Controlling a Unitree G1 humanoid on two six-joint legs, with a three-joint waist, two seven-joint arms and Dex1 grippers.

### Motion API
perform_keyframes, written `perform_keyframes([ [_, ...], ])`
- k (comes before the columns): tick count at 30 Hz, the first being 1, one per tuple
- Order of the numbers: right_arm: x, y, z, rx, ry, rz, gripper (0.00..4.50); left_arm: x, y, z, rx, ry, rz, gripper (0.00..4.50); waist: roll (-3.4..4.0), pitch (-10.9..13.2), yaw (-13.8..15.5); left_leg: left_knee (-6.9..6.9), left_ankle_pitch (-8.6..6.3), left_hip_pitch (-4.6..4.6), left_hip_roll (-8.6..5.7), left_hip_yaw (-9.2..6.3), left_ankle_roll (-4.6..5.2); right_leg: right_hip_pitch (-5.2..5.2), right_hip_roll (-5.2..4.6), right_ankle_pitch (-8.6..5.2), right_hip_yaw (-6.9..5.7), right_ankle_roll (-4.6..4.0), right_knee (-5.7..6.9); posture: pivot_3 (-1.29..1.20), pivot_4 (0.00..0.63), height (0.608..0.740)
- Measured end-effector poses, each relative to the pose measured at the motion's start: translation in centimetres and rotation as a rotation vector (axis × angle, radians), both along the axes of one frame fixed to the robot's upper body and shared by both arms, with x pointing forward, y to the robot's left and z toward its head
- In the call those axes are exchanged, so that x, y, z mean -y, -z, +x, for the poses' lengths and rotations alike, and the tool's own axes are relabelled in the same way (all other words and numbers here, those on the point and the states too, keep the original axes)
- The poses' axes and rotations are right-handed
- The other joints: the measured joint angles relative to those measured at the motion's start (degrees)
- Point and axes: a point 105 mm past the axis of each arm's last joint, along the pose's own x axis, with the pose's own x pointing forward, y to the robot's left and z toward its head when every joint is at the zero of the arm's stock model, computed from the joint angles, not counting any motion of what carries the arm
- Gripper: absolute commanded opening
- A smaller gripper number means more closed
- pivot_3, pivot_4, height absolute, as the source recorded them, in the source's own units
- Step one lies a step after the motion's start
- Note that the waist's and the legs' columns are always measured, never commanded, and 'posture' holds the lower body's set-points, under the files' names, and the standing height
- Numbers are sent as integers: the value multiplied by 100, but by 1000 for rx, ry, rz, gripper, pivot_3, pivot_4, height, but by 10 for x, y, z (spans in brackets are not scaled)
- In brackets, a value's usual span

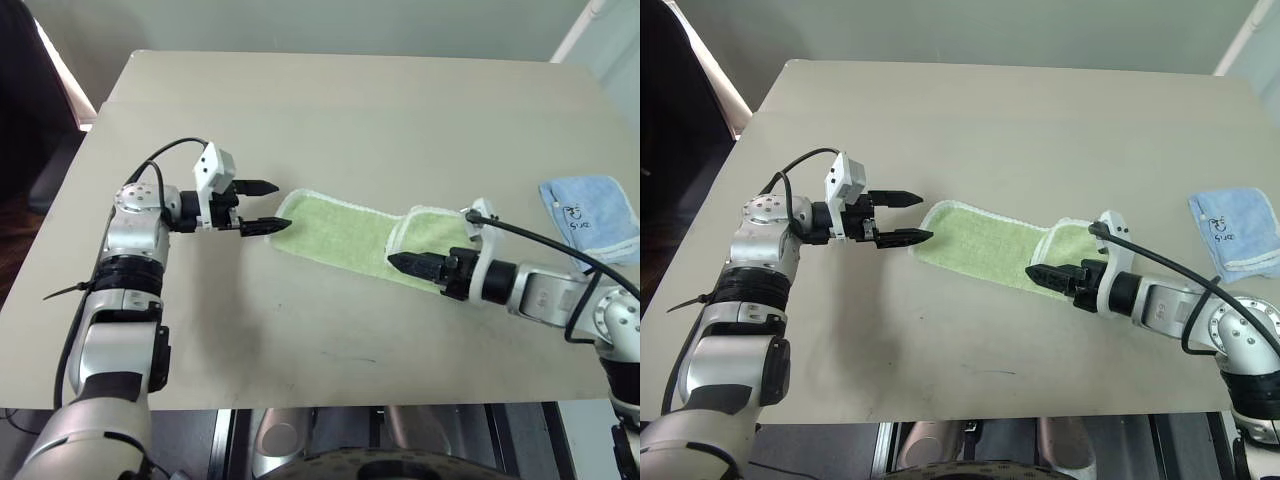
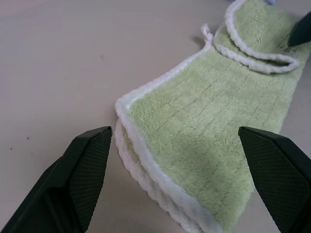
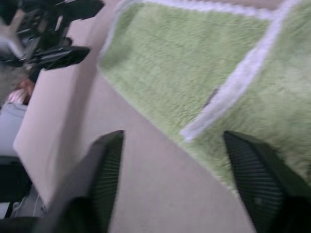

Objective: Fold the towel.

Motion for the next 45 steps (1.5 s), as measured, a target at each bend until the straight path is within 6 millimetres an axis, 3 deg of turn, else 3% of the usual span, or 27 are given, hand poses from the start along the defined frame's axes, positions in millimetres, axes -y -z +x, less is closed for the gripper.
perform_keyframes([
  [4, 3, -28, -9, 133, -19, 96, 4460, 16, -16, 3, 33, 31, -124, 4500, 0, 0, 18, 4, 0, -2, -2, 2, 0, 3, -4, -9, 1, -16, -4, 0, 150, 728],
  [8, 21, -53, 4, 295, 83, 120, 4460, 52, -43, 2, 97, 117, -303, 4500, -2, -1, 17, 14, 3, 7, -2, 3, 5, 19, -6, -8, 2, -33, -10, 0, 150, 728],
  [10, 27, -53, 12, 322, 137, 131, 4460, 67, -50, 0, 107, 152, -360, 4500, -2, -1, 1, 14, 6, 10, -2, 4, 8, 18, -6, 6, 5, -22, -8, 0, 150, 728],
  [14, 32, -47, 14, 320, 164, 123, 4460, 68, -53, 0, 107, 144, -369, 4500, -1, -1, -74, 5, 11, 17, 5, 4, 5, 15, 6, 30, 8, 4, -5, 0, 150, 728],
  [16, 33, -48, 15, 329, 167, 124, 4085, 69, -54, 0, 111, 145, -372, 4328, -1, -1, -83, 4, 15, 18, 7, 3, 7, 16, 8, 31, 7, 5, -6, 0, 150, 728],
  [18, 39, -45, 21, 372, 222, 96, 3558, 89, -51, -1, 113, 166, -399, 3909, -1, -1, -64, 7, 19, 30, 6, 3, 11, 35, 3, 32, 4, 10, -10, 0, 150, 728],
  [20, 43, -35, 30, 415, 290, 36, 2821, 136, -30, -11, 70, 246, -406, 3195, 10, -2, 38, 12, 22, 66, -9, -6, 26, 65, -18, 18, -1, 27, -26, 0, 150, 728],
  [22, 38, -27, 33, 435, 289, 2, 2106, 172, -8, -27, -4, 329, -399, 2491, 10, 1, 64, 22, 15, 57, -25, 7, 39, 86, -40, 19, 0, 24, -29, 0, 150, 728],
  [23, 36, -24, 34, 443, 291, -3, 1744, 180, -3, -31, -23, 352, -393, 2123, 6, 5, 42, 25, 15, 38, -28, 11, 41, 72, -39, 33, 7, 33, -31, 0, 150, 728],
  [27, 44, -19, 37, 475, 330, -66, 257, 176, -7, -27, -4, 325, -388, 609, 13, 4, -79, 13, 21, 44, -28, 11, 38, 64, -33, 54, 11, 46, -32, 0, 150, 728],
  [29, 46, -18, 39, 497, 346, -90, 0, 177, -6, -28, -6, 329, -388, 50, 15, 5, -73, 3, 28, 58, -27, 10, 40, 76, -33, 48, 8, 44, -31, 0, 150, 728],
  [38, 55, -14, 45, 562, 384, -183, 0, 181, -4, -29, -10, 328, -384, 50, 16, 5, -66, 5, 28, 61, -30, 12, 38, 85, -39, 23, 9, 51, -33, 0, 150, 728],
  [45, 62, -4, 59, 575, 432, -242, 0, 204, 14, -25, 13, 279, -290, 50, 18, 6, -49, 6, 28, 61, -33, 12, 39, 87, -42, 25, 9, 52, -37, 0, 150, 728],
])
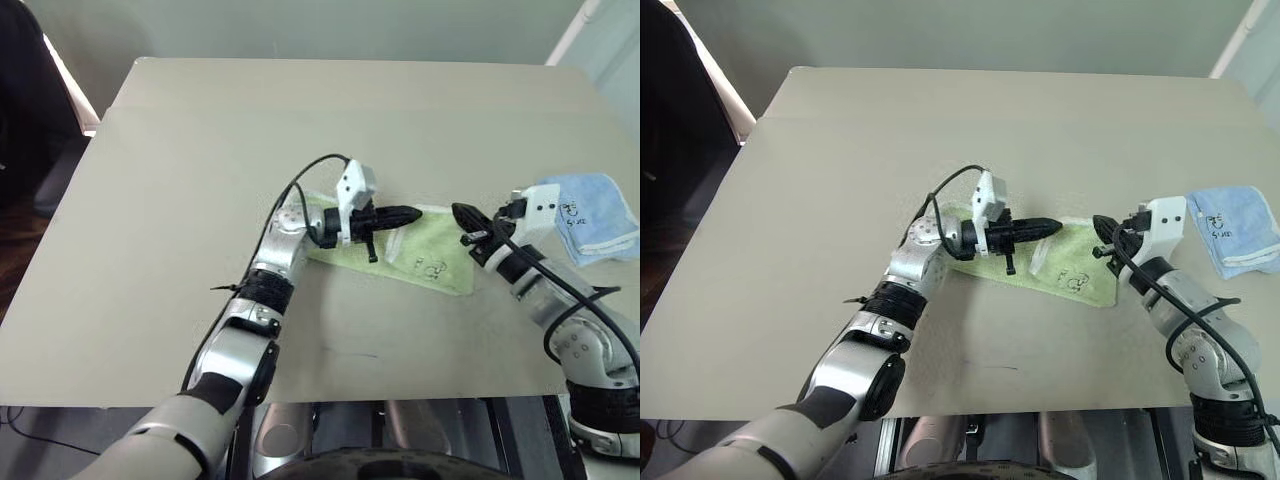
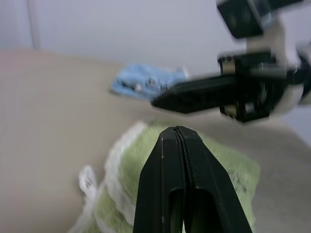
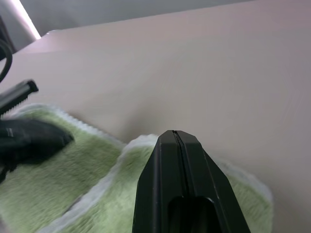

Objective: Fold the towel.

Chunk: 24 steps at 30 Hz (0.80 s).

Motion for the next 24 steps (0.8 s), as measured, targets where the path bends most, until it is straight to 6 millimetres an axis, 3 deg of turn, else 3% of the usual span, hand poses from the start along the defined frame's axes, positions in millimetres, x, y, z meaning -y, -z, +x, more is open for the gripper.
perform_keyframes([
  [6, 5, 26, 4, -41, 47, -40, 0, 8, 24, -11, 26, 58, 141, 50, 6, 0, 1, -11, -2, 0, 0, -2, -2, 0, 0, 15, -2, 6, -12, 0, 150, 728],
  [11, 9, 49, 3, -75, 88, -50, 0, -6, 52, -23, -39, 86, 227, 50, 10, 1, -2, -15, -5, -1, 0, -2, -4, 0, 0, 17, -1, 0, -22, 0, 150, 728],
  [14, 10, 53, 5, -46, 100, -86, 0, -9, 54, -28, -27, 104, 252, 50, 10, 1, -3, -14, -4, 0, 0, -5, -2, 8, 1, 11, -1, -38, -41, 0, 150, 728],
  [24, 4, 56, 6, 16, 51, -129, 0, -8, 55, -36, -98, 120, 238, 50, 14, -2, 0, -13, -3, 5, 0, -11, -1, 26, 1, 21, -3, -45, -65, 0, 150, 728],
])
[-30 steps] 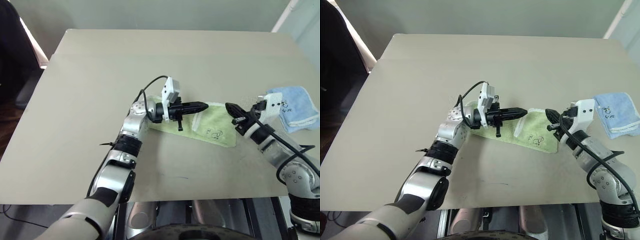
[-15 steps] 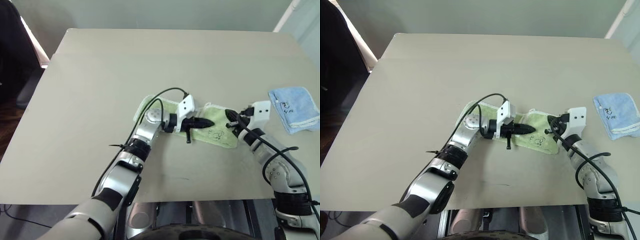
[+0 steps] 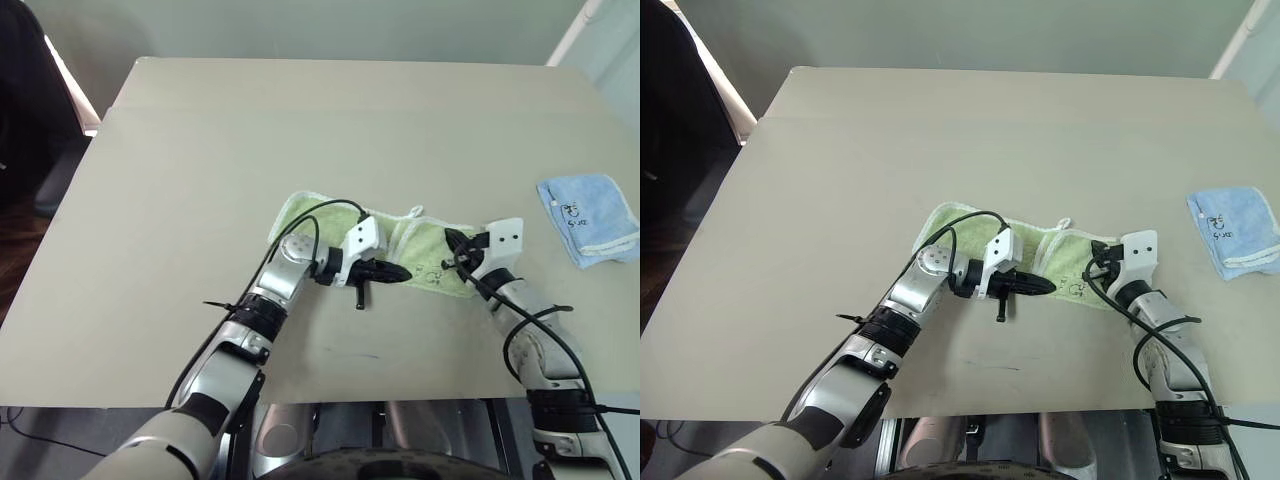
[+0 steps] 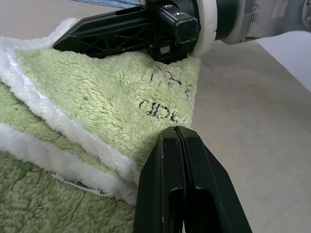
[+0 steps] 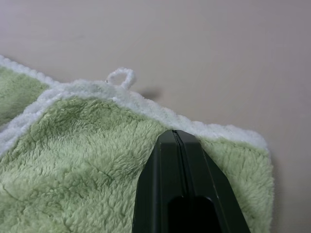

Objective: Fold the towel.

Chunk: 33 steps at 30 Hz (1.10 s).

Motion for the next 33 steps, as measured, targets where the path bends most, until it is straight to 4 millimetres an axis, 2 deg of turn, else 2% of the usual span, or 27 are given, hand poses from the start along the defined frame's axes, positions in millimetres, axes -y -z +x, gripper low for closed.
perform_keyframes([
  [2, -2, -6, -1, 15, -27, 25, 0, 0, -4, 1, -33, -15, -29, 50, 1, 1, -1, 0, 0, -1, 0, 2, -1, -1, 0, 0, 1, 0, 0, 0, 150, 728],
  [5, -8, -28, -6, 70, -94, 78, 0, -6, -22, 3, -64, -23, -88, 50, 5, 3, -2, -2, -1, -4, 0, 4, -4, -4, 4, -3, 1, -2, -1, 0, 150, 728],
  [7, -9, -44, -10, 105, -123, 102, 0, -12, -39, 1, -74, -9, -126, 400, 5, 3, -2, -3, -3, -2, 1, 3, -8, -2, 6, -6, 1, -5, -2, 0, 150, 728],
  [9, -13, -57, -16, 117, -173, 137, 363, -21, -58, 2, -101, -37, -180, 962, 5, 3, -3, -3, -3, -2, 1, 5, -9, -3, 6, -7, 2, -5, -2, 0, 150, 728],
  [11, -22, -72, -24, 134, -249, 147, 887, -33, -74, 10, -120, -107, -224, 1664, 5, 3, -4, -4, -2, -2, 2, 6, -12, -2, 9, -8, 2, -7, -2, 0, 150, 728],
  [13, -31, -83, -31, 147, -318, 131, 1640, -56, -83, 20, -109, -194, -210, 2445, 5, 3, -6, -4, -1, 6, 5, 5, -15, 1, 13, -9, 4, -9, -1, 0, 150, 728],
  [18, -43, -75, -39, 74, -426, 66, 3353, -109, -88, 35, -117, -376, -153, 4162, 5, 3, -15, -6, -5, 20, 12, 0, -25, 7, 22, -13, 6, -20, 2, 0, 150, 728],
  [19, -44, -74, -40, 65, -437, 65, 3838, -118, -89, 37, -122, -404, -158, 4500, 5, 3, -16, -6, -6, 20, 14, 0, -26, 6, 24, -14, 6, -22, 2, 0, 150, 728],
  [21, -48, -71, -42, 49, -470, 59, 4392, -136, -94, 40, -129, -467, -165, 4500, 5, 3, -17, -7, -9, 20, 18, 0, -32, 4, 31, -17, 6, -27, 2, 0, 150, 728],
  [22, -50, -70, -43, 40, -489, 50, 4451, -147, -95, 41, -130, -501, -161, 4500, 5, 3, -17, -7, -11, 19, 20, -1, -36, 3, 34, -18, 7, -29, 1, 0, 150, 728],
  [25, -50, -70, -45, 27, -522, 31, 4451, -178, -98, 43, -148, -611, -163, 4500, 5, 3, -14, -9, -19, 19, 27, -5, -48, 1, 42, -30, 4, -42, 2, 0, 150, 728],
  [29, -49, -74, -37, 33, -526, 33, 4451, -197, -98, 40, -223, -712, -208, 4500, 4, 3, -10, -11, -22, 21, 29, -6, -52, -9, 45, -34, 4, -49, 2, 0, 150, 728],
  [33, -48, -75, -29, 15, -513, 45, 4451, -212, -99, 25, -456, -754, -272, 4500, 3, 3, -23, -20, -22, 20, 34, -2, -60, -10, 50, -38, 3, -59, 8, 0, 150, 728],
])
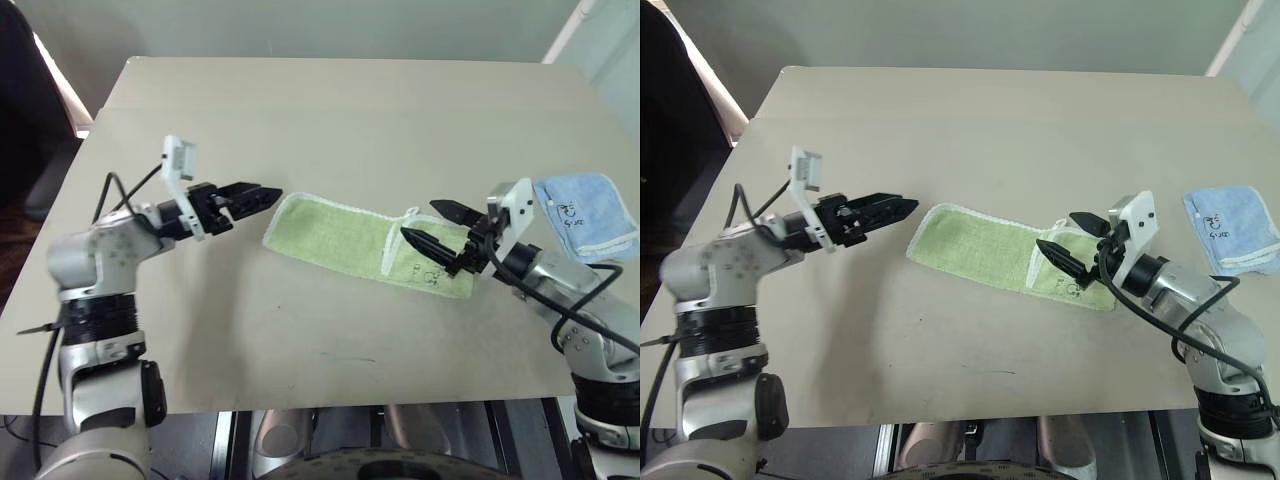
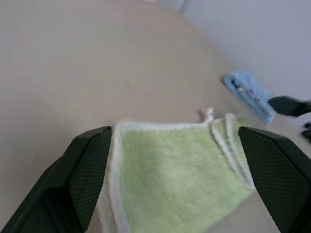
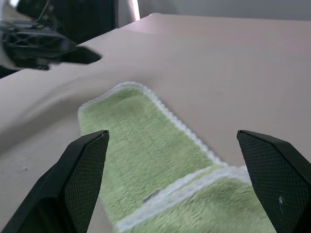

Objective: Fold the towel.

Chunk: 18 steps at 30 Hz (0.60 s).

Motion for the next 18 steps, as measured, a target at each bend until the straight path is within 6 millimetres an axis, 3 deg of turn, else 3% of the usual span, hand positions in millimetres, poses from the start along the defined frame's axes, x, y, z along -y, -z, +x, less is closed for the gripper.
perform_keyframes([
  [4, -2, 4, 6, -43, 9, 19, 4451, -14, 9, -15, -212, -52, -44, 4500, 0, 0, 3, -19, 7, 23, 2, 2, -14, 1, 2, -3, 1, -11, 2, 0, 150, 728],
  [10, -3, 15, 10, -131, 32, 24, 4451, -25, 32, -26, -390, -122, -14, 4500, 0, 0, 7, -30, 16, 31, 4, -3, -28, 0, 6, 1, 0, -21, 3, 0, 150, 728],
  [18, -4, 19, 11, -168, 43, 29, 4451, -12, 58, -18, -506, -144, -120, 4500, -2, 1, 24, -34, 29, 32, 2, -5, -38, -4, 7, 6, 0, -29, 12, 0, 150, 728],
])
